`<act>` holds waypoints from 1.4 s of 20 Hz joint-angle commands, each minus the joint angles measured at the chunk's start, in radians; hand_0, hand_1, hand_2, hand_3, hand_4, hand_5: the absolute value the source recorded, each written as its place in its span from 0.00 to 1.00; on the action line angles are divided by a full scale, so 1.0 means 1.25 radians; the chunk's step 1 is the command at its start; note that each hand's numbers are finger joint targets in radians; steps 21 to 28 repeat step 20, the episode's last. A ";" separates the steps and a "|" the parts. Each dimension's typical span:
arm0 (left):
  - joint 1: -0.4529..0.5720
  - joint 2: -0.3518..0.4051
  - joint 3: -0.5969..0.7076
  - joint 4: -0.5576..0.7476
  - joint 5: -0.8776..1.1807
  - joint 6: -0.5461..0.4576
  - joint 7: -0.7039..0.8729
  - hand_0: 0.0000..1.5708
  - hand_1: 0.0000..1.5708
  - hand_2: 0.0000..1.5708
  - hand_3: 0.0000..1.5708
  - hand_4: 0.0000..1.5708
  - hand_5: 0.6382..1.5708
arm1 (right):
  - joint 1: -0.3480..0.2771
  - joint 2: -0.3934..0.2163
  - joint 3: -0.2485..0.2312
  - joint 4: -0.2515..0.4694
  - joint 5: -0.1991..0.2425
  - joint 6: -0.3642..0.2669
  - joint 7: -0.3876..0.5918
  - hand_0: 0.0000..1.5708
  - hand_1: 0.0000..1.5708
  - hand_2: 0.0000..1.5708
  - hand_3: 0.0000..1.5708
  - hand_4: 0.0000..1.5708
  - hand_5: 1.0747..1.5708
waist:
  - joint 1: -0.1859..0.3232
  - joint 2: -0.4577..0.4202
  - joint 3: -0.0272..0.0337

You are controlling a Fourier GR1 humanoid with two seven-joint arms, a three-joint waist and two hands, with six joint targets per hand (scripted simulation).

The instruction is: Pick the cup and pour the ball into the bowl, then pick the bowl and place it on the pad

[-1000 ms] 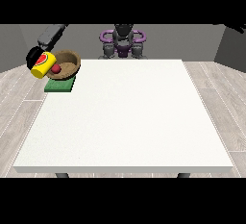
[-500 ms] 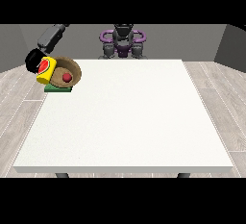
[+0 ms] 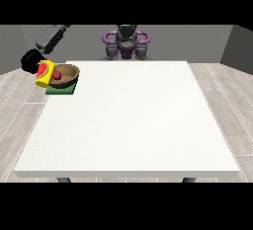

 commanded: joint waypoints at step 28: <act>0.024 -0.047 -0.068 -0.041 -0.015 0.053 0.029 0.00 0.00 0.00 0.00 0.76 1.00 | -0.090 -0.065 0.080 0.031 0.070 0.073 0.085 0.00 0.00 0.00 0.00 0.13 0.61 | 0.007 -0.096 -0.0001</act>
